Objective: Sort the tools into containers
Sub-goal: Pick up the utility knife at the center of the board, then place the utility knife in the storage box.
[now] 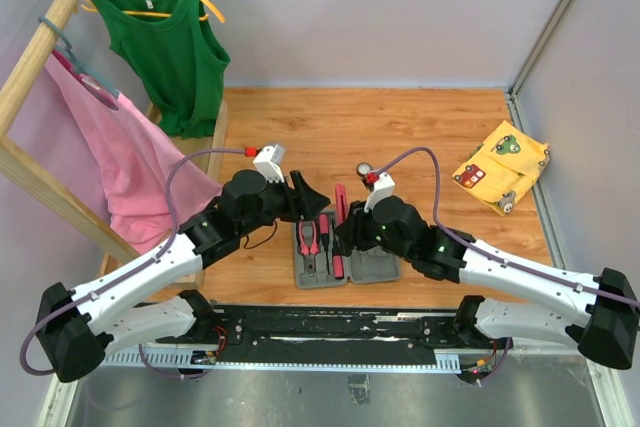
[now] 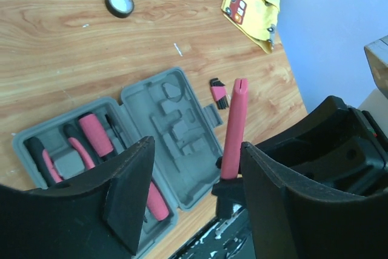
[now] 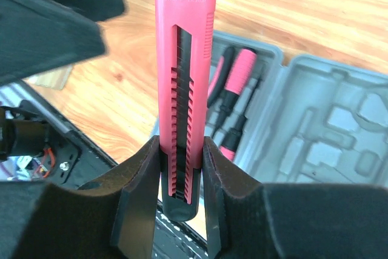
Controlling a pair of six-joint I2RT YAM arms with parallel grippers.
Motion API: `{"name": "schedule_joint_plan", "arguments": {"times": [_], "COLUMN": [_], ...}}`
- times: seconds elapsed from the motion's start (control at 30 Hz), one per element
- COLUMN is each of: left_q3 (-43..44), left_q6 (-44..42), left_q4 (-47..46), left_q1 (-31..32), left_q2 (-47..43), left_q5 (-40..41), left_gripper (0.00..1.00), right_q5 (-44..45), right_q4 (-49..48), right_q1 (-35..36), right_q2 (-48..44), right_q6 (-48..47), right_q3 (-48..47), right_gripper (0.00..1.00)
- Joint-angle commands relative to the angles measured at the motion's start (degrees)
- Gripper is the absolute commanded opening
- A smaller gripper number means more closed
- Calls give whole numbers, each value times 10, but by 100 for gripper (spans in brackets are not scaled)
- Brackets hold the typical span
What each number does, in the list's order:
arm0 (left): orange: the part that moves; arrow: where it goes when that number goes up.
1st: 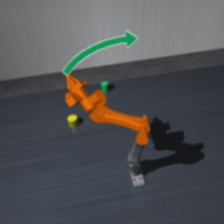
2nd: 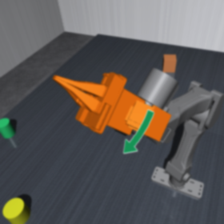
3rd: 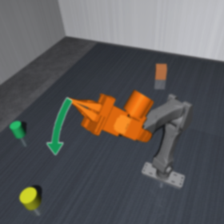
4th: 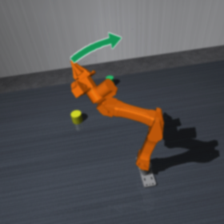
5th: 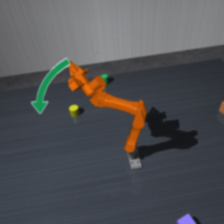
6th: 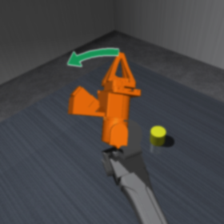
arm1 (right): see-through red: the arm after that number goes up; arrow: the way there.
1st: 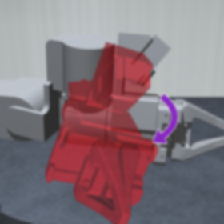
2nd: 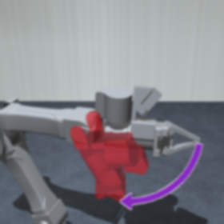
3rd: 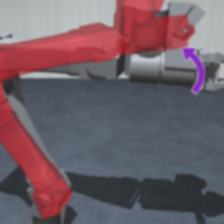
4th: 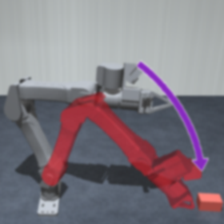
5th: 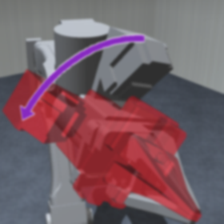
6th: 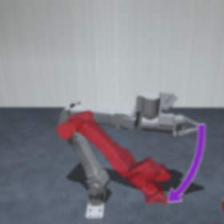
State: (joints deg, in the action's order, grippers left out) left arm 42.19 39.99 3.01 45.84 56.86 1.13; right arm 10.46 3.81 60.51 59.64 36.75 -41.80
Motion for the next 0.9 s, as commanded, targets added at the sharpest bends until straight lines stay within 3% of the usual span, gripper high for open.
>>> {"name": "schedule_joint_plan", "arguments": {"times": [0.0, 0.4, 0.87], "left_q3": [-17, -36, -39], "left_q6": [-17, -6, 8], "left_q4": [25, 59, 58], "left_q1": [2, 2, 2], "left_q2": [-23, -1, 11], "left_q5": [49, 80, 91], "left_gripper": [63, 63, 65], "right_q5": [66, 78, -106], "right_q4": [83, 183, 112], "right_q1": [7, -2, -97], "right_q2": [-13, 72, 157], "right_q6": [38, 89, 49], "right_q3": [10, -8, 0], "right_gripper": [20, 16, 16]}}
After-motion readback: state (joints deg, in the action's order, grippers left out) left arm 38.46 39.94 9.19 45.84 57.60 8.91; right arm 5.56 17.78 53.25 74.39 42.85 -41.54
